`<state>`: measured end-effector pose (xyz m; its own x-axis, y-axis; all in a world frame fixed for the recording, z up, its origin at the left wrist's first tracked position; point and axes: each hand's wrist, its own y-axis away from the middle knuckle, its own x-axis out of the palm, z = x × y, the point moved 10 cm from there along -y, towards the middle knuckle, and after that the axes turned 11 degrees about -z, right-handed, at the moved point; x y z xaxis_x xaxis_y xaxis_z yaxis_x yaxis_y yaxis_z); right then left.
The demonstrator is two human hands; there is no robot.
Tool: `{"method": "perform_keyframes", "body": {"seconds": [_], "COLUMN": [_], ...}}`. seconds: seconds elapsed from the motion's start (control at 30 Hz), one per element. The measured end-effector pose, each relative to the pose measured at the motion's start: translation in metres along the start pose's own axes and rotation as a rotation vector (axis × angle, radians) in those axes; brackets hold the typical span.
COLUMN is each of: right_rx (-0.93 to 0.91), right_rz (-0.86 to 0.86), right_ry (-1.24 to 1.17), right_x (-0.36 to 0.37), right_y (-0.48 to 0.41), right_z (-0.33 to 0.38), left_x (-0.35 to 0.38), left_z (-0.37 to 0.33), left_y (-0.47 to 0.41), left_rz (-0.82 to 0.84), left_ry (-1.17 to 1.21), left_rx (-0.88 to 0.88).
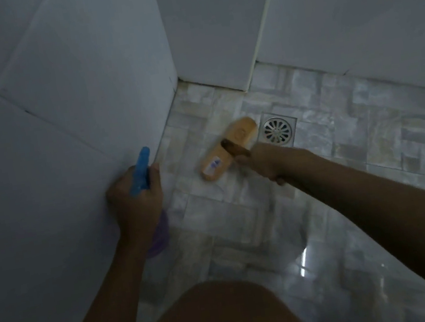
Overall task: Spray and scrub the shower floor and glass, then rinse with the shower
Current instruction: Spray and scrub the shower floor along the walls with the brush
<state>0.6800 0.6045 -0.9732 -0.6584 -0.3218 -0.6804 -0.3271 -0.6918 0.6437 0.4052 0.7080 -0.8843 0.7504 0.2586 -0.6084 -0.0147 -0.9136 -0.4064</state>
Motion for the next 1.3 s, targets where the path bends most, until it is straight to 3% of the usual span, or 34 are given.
{"method": "perform_keyframes", "body": {"seconds": [0.2, 0.3, 0.43, 0.5, 0.7, 0.8, 0.93, 1.03, 1.17, 1.3], "right_rx": [-0.172, -0.171, -0.032, -0.027, -0.246, -0.162, -0.140, 0.033, 0.281, 0.415], "right_rz": [-0.087, -0.047, 0.043, 0.053, -0.056, -0.085, -0.060, -0.058, -0.164, -0.253], "right_ry": [-0.019, -0.069, 0.037, 0.074, -0.108, -0.105, -0.100, -0.145, -0.311, -0.376], "right_x": [-0.022, -0.009, 0.016, 0.015, -0.010, -0.026, -0.020, -0.009, -0.017, -0.019], "right_y": [-0.062, -0.019, 0.021, 0.014, -0.043, -0.072, -0.023, 0.015, 0.039, 0.063], "right_z": [0.107, 0.064, -0.036, -0.041, 0.094, 0.112, 0.052, -0.034, -0.131, -0.190], "left_x": [-0.007, -0.008, -0.005, -0.004, -0.008, -0.005, -0.003, 0.003, 0.039, 0.095], "left_z": [-0.004, 0.001, 0.001, 0.001, 0.000, 0.011, 0.024, 0.027, 0.010, -0.054], "left_y": [0.004, 0.004, 0.003, 0.003, 0.006, 0.005, 0.007, 0.007, 0.008, 0.014], "left_rz": [-0.035, -0.044, -0.047, -0.045, -0.047, -0.042, -0.044, -0.023, 0.178, 0.351], "left_ry": [0.005, 0.017, 0.012, 0.012, 0.040, 0.056, 0.111, 0.162, 0.208, 0.246], "left_rx": [0.048, 0.015, 0.011, -0.002, 0.009, -0.028, -0.142, -0.207, -0.275, -0.205]}}
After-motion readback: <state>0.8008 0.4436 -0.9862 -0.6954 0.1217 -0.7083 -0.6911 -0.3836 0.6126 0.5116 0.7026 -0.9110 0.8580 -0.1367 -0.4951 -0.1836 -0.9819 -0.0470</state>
